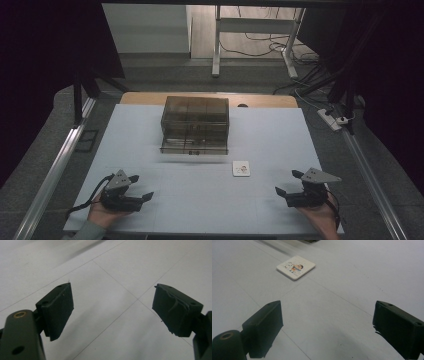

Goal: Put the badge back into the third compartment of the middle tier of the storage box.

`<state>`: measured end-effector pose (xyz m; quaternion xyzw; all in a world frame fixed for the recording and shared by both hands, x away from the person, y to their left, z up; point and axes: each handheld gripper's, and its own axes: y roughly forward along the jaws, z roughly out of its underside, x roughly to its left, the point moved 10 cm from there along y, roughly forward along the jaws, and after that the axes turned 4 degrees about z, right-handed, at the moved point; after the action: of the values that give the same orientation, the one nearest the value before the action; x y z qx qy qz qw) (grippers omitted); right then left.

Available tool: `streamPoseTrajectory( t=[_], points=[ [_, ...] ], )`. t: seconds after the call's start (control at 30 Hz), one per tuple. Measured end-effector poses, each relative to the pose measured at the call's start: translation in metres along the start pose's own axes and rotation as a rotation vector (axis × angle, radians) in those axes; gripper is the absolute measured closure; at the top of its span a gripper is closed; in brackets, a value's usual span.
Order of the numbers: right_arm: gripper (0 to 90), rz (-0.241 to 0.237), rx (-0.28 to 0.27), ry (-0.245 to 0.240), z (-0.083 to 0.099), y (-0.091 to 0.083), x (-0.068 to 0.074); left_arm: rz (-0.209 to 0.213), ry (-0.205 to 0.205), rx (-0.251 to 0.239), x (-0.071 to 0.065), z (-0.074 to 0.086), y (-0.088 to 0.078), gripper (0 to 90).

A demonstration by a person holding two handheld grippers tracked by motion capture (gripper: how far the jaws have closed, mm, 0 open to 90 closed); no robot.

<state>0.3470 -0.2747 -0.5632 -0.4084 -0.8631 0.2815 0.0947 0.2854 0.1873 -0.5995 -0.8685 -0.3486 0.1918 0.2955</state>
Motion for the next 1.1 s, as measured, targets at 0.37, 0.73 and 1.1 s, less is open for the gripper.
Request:
streamPoseTrajectory(
  t=[0.37, 0.73, 1.1],
  points=[
    [8.7, -0.024, 0.004, 0.003, 0.0001, 0.0036, 0.0026, 0.006, 0.009, 0.001, -0.0012, 0.0009, 0.0007, 17.0],
    [8.8, -0.028, 0.002, 0.005, -0.0002, 0.0040, 0.0029, 0.006, 0.009, 0.001, -0.0015, 0.0009, 0.0006, 17.0],
    [8.7, -0.024, -0.002, 0.003, -0.0009, 0.0039, 0.0026, 0.000, 0.000, -0.009, -0.0005, -0.0007, -0.0001, 16.9]
  ],
)
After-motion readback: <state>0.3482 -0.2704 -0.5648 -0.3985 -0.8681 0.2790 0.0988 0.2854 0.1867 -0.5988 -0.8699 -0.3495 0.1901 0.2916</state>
